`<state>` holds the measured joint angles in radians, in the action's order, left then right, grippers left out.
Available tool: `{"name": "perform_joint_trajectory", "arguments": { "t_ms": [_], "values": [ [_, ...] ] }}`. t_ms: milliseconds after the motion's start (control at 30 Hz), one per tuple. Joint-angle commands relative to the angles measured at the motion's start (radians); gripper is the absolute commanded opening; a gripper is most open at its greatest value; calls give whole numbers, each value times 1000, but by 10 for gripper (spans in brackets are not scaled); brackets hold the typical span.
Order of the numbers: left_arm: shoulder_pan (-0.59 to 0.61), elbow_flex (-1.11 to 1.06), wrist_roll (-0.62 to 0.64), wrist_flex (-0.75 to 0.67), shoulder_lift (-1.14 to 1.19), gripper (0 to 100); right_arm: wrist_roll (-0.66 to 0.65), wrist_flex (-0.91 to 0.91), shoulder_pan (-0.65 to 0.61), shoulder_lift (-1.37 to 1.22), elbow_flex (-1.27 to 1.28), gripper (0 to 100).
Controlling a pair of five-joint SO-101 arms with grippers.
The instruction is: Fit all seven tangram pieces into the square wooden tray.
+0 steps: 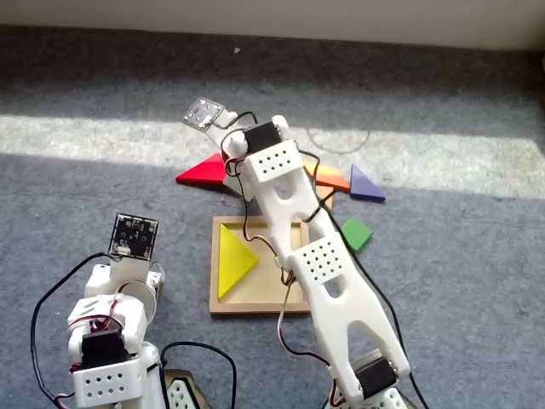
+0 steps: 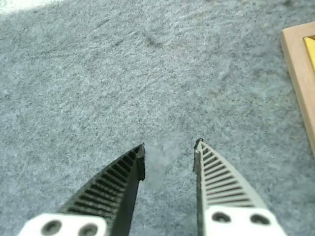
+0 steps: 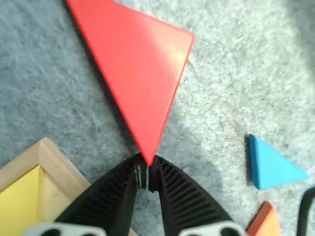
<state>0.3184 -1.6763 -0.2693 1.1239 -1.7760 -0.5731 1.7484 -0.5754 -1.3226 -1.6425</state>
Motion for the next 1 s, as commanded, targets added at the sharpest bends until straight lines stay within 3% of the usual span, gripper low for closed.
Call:
{"name": "perform_joint_trajectory", "arguments": {
  "t_ms": [0, 333, 700, 800, 967],
  "values": [
    [10, -18, -6, -18, -44, 181, 41, 19, 15, 151, 44, 6],
    [10, -18, -6, -18, -44, 181, 46, 18, -35, 493, 545, 6],
    [56, 33, -18, -11, -44, 184, 187, 15, -25, 889, 958, 6],
    [108, 81, -40, -11, -42, 182, 213, 12, 1, 1010, 1086, 6],
    [62, 159, -48, 35, -39, 182, 227, -12, 79, 1242, 1308, 6]
  ]
}}
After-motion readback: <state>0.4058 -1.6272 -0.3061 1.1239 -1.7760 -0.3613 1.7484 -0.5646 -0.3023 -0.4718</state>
